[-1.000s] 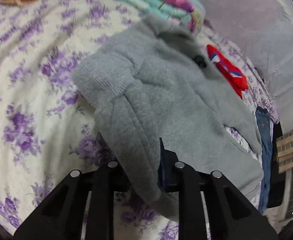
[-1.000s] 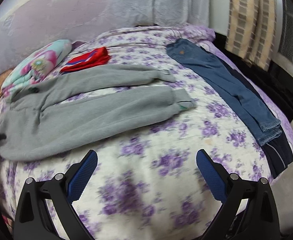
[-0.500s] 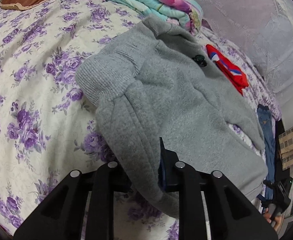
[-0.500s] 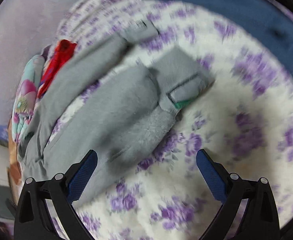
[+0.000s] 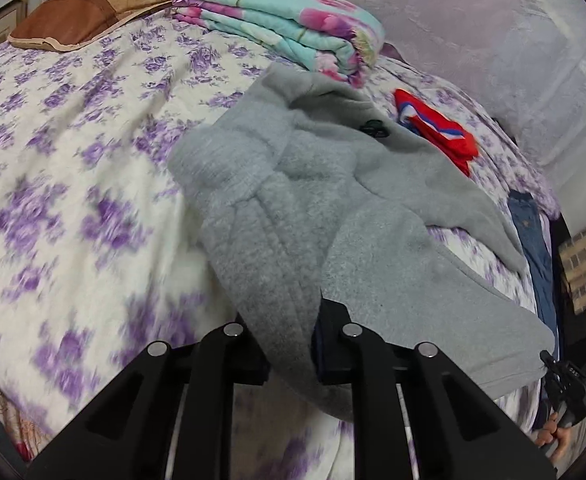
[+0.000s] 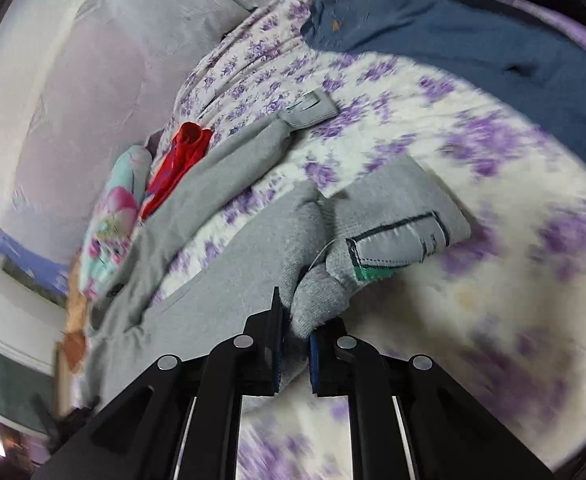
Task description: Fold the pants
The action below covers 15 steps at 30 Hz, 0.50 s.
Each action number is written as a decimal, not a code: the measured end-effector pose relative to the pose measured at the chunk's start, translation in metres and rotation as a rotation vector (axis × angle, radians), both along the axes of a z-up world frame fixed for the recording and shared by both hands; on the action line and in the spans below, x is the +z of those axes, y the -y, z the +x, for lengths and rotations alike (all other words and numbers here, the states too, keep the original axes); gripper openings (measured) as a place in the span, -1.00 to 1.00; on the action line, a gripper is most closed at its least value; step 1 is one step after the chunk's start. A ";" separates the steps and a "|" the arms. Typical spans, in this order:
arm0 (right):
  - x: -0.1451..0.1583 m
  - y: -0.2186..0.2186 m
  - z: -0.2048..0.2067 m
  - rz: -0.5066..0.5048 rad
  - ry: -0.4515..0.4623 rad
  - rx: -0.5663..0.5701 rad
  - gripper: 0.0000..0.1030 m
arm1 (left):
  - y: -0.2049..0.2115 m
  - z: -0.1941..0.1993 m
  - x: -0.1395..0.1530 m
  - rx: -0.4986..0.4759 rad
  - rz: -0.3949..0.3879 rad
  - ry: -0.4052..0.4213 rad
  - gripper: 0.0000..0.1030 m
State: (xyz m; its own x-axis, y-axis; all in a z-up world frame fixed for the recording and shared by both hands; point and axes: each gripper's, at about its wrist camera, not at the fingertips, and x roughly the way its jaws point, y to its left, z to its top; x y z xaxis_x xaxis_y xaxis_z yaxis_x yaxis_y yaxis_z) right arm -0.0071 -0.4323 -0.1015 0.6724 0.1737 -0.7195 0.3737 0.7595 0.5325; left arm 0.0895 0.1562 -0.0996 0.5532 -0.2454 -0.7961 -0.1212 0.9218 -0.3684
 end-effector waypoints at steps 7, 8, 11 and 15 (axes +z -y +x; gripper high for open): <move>-0.041 0.008 -0.007 -0.012 -0.139 0.019 -0.07 | -0.010 0.005 -0.030 -0.012 0.003 -0.090 -0.36; -0.036 0.005 -0.008 -0.024 -0.147 0.030 0.09 | -0.011 -0.001 -0.023 -0.014 0.031 -0.076 -0.15; 0.000 0.005 -0.023 -0.201 -0.148 -0.037 0.54 | -0.022 -0.026 0.011 0.001 0.107 -0.001 -0.01; 0.043 0.019 -0.018 -0.336 -0.078 -0.126 0.67 | -0.037 -0.017 0.061 0.007 0.190 0.090 0.10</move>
State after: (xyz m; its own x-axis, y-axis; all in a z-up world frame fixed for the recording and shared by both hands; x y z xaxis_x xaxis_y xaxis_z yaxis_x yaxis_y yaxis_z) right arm -0.0251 -0.4516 -0.0583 0.6142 -0.1617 -0.7724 0.5048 0.8329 0.2270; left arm 0.0723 0.1932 -0.0386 0.6253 -0.0915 -0.7750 -0.1027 0.9748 -0.1980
